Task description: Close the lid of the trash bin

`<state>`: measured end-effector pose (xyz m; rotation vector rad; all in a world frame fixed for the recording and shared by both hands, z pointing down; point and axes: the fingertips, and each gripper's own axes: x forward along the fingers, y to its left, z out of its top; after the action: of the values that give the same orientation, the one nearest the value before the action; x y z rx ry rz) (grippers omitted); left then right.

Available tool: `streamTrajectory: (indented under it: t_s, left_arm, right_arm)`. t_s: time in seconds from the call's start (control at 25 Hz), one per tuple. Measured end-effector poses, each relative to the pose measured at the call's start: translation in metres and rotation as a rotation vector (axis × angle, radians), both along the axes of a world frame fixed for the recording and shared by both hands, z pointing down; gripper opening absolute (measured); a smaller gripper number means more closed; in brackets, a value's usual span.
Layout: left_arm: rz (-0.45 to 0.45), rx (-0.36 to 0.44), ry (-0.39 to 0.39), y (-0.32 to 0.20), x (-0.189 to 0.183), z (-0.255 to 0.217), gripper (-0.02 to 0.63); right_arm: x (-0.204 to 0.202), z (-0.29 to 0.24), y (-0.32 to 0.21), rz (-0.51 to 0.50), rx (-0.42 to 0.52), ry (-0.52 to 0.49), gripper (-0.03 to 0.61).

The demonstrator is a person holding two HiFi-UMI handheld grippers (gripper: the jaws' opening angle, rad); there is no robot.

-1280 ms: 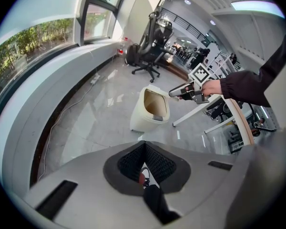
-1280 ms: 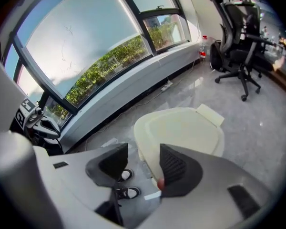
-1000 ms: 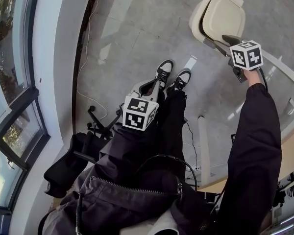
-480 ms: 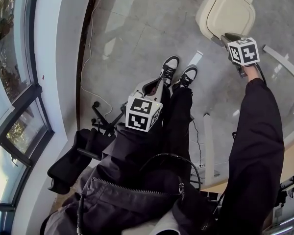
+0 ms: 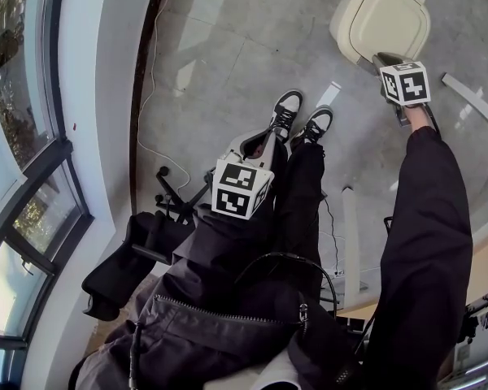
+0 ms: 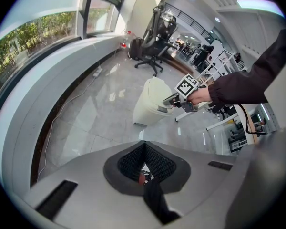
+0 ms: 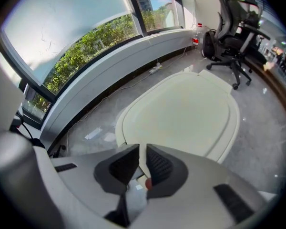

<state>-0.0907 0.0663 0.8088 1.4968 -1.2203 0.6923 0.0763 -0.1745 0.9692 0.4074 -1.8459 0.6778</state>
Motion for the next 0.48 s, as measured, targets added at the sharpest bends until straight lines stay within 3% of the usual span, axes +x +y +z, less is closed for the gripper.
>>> streamTrajectory:
  t_s: [0.28,0.48]
  left_arm:
    - [0.004,0.016,-0.005,-0.003,-0.005,-0.004,-0.005]
    - [0.021,0.084,-0.005,-0.023,-0.001,-0.036,-0.005]
  right_arm:
    - [0.001,-0.012,-0.001,0.051,0.022,-0.020,0.051]
    - [-0.002,-0.086,-0.003,0.158,0.125,-0.125,0.051]
